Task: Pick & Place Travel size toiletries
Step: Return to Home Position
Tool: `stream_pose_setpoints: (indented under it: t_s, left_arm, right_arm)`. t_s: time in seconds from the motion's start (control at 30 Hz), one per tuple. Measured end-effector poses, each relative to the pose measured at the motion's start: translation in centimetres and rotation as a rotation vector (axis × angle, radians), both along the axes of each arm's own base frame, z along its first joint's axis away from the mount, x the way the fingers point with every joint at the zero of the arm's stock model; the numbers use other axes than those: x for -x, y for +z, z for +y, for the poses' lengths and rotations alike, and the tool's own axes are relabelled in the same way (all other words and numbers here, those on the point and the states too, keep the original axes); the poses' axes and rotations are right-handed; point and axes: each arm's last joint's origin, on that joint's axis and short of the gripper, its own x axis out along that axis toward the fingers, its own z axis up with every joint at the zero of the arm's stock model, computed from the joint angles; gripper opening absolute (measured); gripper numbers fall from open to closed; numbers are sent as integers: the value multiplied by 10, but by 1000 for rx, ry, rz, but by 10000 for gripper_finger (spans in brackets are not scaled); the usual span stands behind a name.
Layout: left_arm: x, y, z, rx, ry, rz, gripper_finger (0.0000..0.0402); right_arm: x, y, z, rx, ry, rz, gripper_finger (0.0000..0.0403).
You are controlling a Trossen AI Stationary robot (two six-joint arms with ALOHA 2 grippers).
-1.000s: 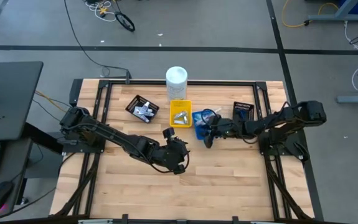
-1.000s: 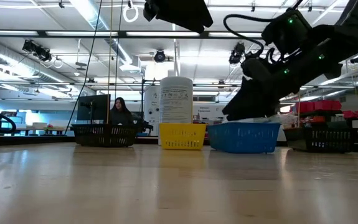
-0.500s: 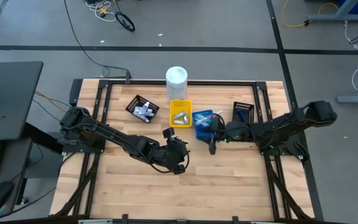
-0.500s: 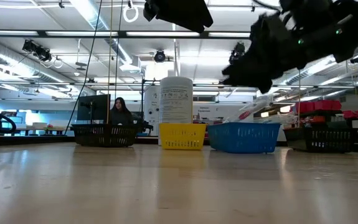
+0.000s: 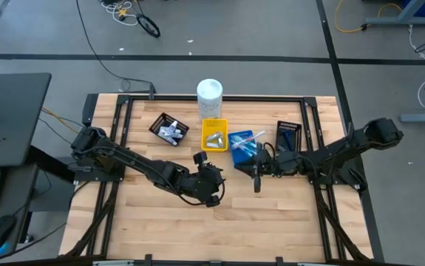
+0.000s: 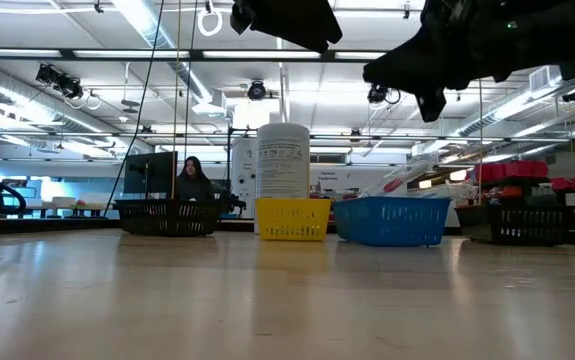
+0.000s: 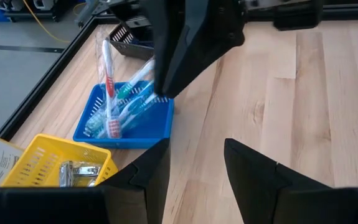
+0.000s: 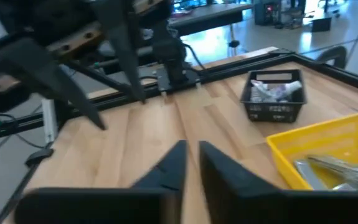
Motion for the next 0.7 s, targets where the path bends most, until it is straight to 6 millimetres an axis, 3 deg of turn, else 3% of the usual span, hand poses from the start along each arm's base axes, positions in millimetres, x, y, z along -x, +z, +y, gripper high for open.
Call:
stream_pose_setpoints:
  t_s: [0.1,0.27,0.4,0.5,0.7]
  left_arm:
    - [0,0,0,0,0,0,160]
    - [-1,2,0,-6,-6,-16,160]
    - [1,5,0,-84,-39,9,160]
    - [17,25,4,-133,14,-12,160]
    - [73,72,28,-125,90,4,160]
  right_arm:
    - [1,1,5,-3,18,-11,10]
    - [4,6,15,19,68,-47,4]
    - [17,21,21,89,119,-76,2]
    - [36,37,21,156,111,-79,2]
    - [83,58,4,287,19,-28,1]
